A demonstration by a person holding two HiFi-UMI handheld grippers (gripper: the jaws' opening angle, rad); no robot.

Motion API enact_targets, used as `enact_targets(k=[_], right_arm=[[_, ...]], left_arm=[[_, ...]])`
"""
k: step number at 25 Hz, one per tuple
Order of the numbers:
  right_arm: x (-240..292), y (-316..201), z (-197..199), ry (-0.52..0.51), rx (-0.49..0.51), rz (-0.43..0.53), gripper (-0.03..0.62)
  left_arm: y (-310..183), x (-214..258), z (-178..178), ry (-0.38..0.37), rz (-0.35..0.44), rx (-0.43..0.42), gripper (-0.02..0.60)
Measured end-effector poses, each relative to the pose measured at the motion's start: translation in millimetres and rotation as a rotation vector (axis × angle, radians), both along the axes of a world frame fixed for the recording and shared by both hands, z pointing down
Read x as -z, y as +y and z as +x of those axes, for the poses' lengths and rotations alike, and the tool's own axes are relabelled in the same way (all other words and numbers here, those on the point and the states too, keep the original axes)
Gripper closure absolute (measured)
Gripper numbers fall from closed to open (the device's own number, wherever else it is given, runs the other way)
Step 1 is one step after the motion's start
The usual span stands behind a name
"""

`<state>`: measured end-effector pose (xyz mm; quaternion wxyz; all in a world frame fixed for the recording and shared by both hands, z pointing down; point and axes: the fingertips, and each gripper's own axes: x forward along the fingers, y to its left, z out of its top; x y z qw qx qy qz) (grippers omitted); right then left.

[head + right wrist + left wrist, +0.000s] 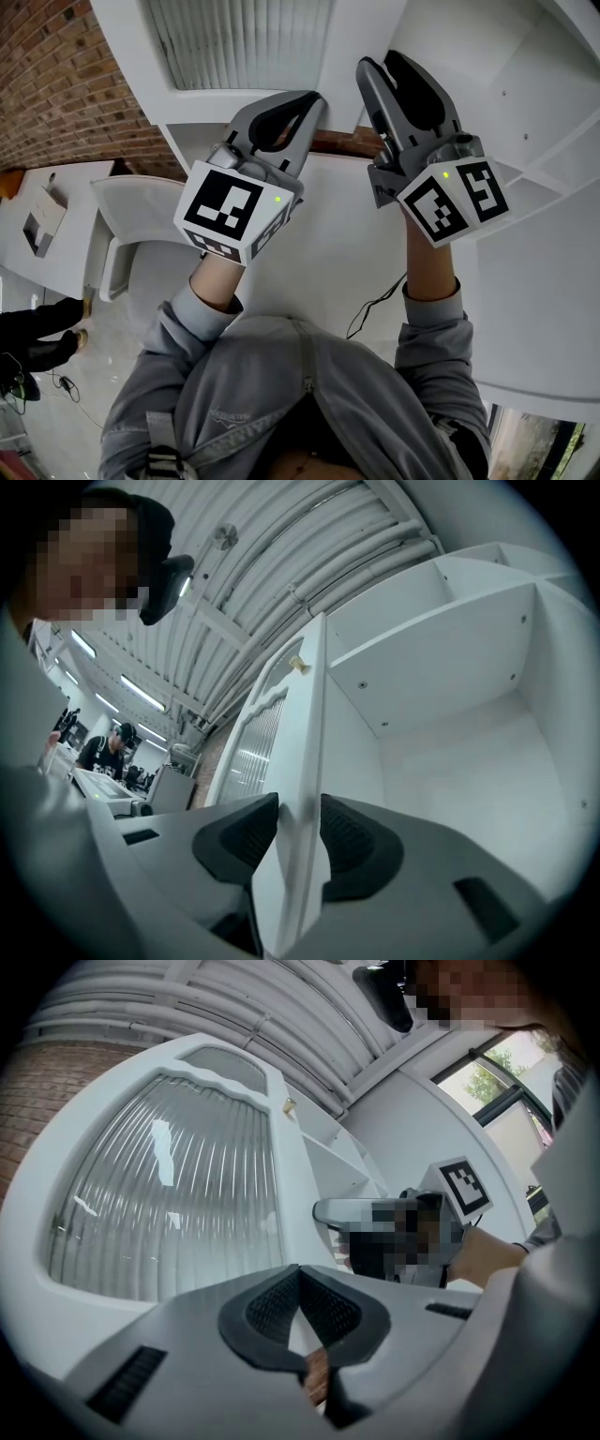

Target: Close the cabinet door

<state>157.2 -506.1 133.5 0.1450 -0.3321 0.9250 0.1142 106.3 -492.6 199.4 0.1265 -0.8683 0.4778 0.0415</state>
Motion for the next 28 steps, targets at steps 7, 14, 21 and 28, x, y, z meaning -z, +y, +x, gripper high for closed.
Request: enact_targets(k=[7,14,21,28], right_arm=[[-3,-7,1,-0.012,0.001,-0.018,0.436],[0,-11,-1,-0.025,-0.001,-0.031,0.436],[-2,-10,3,-0.043,-0.030,-0.042,0.436],[-8,-6,6,-0.082,-0.139,-0.050,0.459]], left_arm=[[-5,0,-1,0.003,-0.005,0.008,0.575],[-8,2,-3,0.003,-0.012,0.020,0.575],[11,-12,-4,0.013,-0.054,0.010,0.575],[41,-33,-26,0.031,-0.091,0.028,0.575]])
